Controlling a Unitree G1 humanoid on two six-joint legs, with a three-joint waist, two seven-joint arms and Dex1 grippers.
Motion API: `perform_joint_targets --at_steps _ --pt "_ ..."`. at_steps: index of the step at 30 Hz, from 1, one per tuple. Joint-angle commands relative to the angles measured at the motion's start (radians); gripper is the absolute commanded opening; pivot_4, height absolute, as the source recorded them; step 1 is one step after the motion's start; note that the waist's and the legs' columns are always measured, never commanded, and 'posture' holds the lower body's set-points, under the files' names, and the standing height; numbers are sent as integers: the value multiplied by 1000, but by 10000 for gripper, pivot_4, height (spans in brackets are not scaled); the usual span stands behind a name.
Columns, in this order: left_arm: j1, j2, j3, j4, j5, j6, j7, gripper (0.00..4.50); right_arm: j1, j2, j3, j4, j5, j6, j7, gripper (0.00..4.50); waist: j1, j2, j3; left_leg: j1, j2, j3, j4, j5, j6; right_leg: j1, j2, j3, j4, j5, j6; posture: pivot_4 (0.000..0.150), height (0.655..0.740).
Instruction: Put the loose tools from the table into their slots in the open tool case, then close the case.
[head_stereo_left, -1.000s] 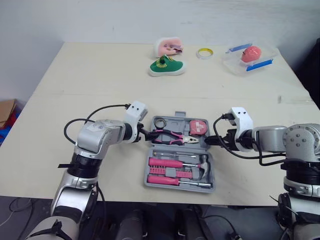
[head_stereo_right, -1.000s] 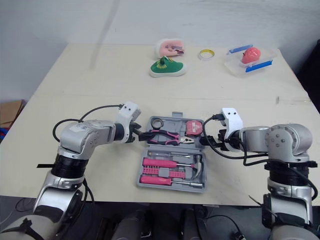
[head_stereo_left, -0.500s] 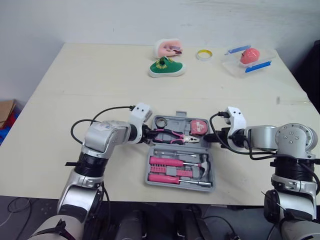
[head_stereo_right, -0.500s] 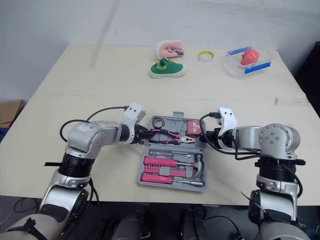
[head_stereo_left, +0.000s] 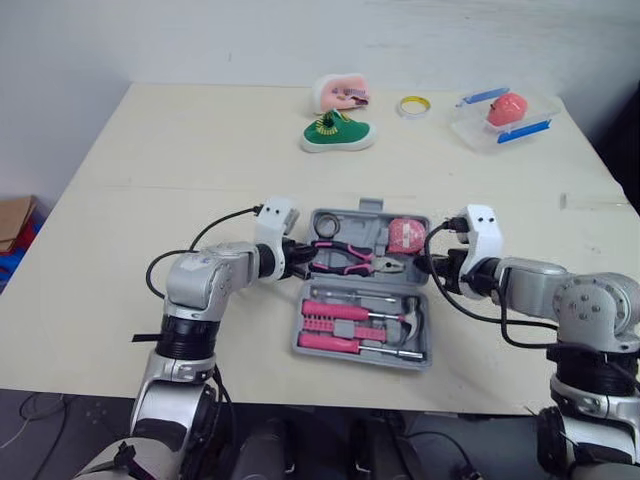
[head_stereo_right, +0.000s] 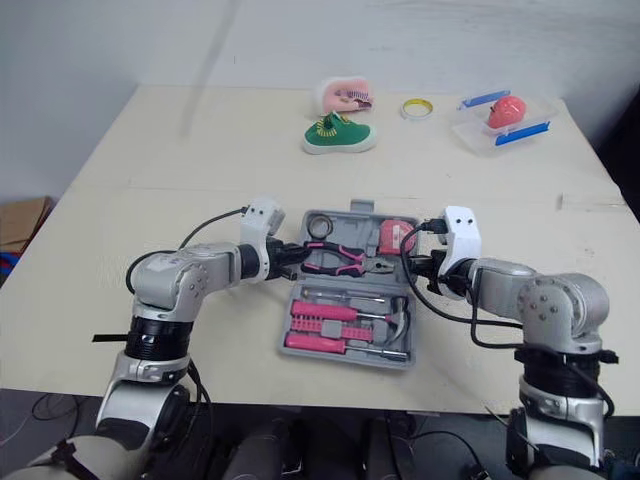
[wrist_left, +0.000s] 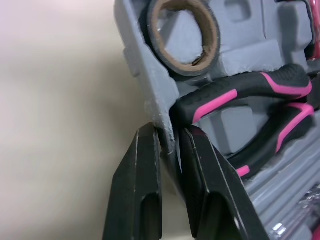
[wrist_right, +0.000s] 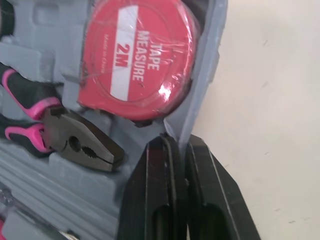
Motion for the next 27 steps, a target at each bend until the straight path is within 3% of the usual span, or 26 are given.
perform_joint_targets --at_steps 1,6,12,18,23,25,26,27 --pt "32 6 12 -19 25 -258 -36 969 94 -55 87 -36 -212 -326 143 0 0 0 0 0 0 1 0 0 0 0 0 1 0 0 0 1500 7400" --pt "98 15 6 51 73 -618 -90 969 238 -78 192 64 -496 -830 289 0 -1 -1 1 3 1 7 0 0 0 -1 2 0 -1 1 3 1500 7400" --pt "184 74 -28 152 184 -970 -108 969 341 -91 242 191 -746 -1272 315 0 -2 -1 1 4 2 8 0 0 1 -1 2 2 0 2 3 1500 7400" --pt "274 137 -43 185 245 -1249 -123 969 392 -70 242 281 -887 -1491 266 0 -5 -1 1 6 3 8 0 -1 0 -1 2 4 1 2 3 1500 7400" --pt "295 134 -26 220 216 -1274 -126 969 431 -58 241 309 -868 -1573 302 0 -3 -1 1 6 2 7 1 -1 1 1 1 6 0 2 2 1500 7400" --pt "300 146 -29 225 212 -1306 -149 8111 446 -68 231 298 -877 -1604 303 8447 -4 -1 1 7 3 7 1 -1 1 2 1 6 0 2 2 1500 7400" --pt "308 156 -30 224 191 -1316 -183 13681 456 -76 219 290 -888 -1623 296 14713 -4 -1 1 7 3 7 1 -1 1 2 1 6 0 1 2 1500 7400" --pt "316 163 -28 221 175 -1322 -209 15342 464 -79 208 283 -899 -1638 291 16249 -5 -1 1 7 3 6 1 -1 1 2 1 6 0 2 2 1500 7400"
